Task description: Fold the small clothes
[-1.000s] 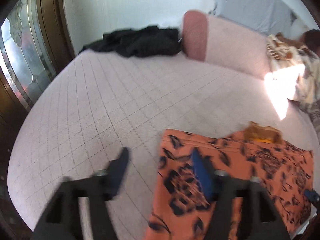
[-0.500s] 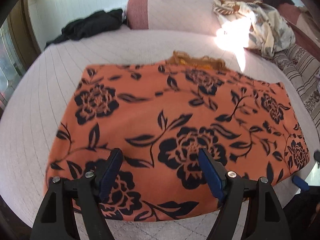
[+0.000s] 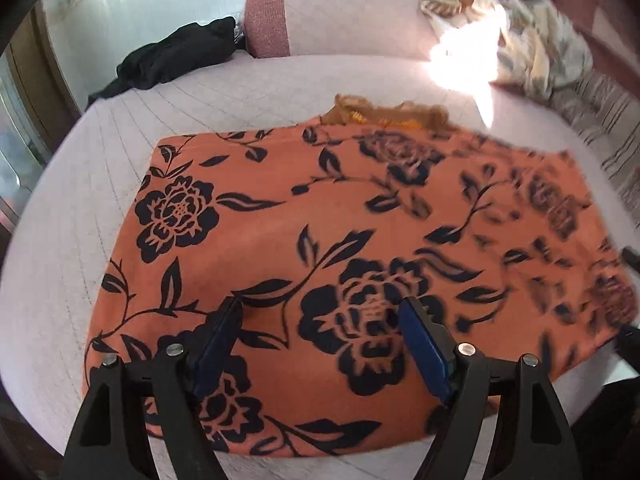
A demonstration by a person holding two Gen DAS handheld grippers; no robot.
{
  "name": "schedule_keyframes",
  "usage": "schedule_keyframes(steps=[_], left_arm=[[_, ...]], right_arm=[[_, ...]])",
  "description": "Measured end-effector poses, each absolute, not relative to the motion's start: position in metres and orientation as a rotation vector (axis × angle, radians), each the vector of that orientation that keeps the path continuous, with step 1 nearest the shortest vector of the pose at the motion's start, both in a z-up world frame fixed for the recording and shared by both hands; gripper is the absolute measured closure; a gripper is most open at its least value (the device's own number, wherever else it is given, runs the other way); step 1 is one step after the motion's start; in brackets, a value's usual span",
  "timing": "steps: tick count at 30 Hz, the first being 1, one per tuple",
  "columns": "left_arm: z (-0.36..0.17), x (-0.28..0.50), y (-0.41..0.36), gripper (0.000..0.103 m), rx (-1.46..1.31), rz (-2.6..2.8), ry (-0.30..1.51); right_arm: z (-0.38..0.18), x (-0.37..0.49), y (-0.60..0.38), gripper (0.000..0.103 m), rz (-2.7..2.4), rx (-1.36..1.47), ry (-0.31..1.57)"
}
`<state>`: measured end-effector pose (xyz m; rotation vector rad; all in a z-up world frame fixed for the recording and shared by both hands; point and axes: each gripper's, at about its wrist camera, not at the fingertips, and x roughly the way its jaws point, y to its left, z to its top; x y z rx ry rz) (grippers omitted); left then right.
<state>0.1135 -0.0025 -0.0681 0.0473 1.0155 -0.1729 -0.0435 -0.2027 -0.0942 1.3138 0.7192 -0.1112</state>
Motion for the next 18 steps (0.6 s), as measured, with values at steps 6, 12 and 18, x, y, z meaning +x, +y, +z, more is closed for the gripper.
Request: schedule_keyframes(steps=[6, 12, 18], left_arm=[[-0.073, 0.112, -0.024, 0.022, 0.100, -0.223, 1.011], [-0.062, 0.101, -0.026, 0.020, 0.087, -0.229, 0.960], [-0.090, 0.103, -0.025, 0.012, 0.144, -0.217, 0.974]], right_arm=[[-0.093, -0.035, -0.200, 0.030, -0.148, 1.245, 0.749], [-0.090, -0.034, -0.204, 0.038, -0.131, 1.222, 0.732], [-0.096, -0.026, -0.202, 0.041, -0.180, 1.196, 0.758]])
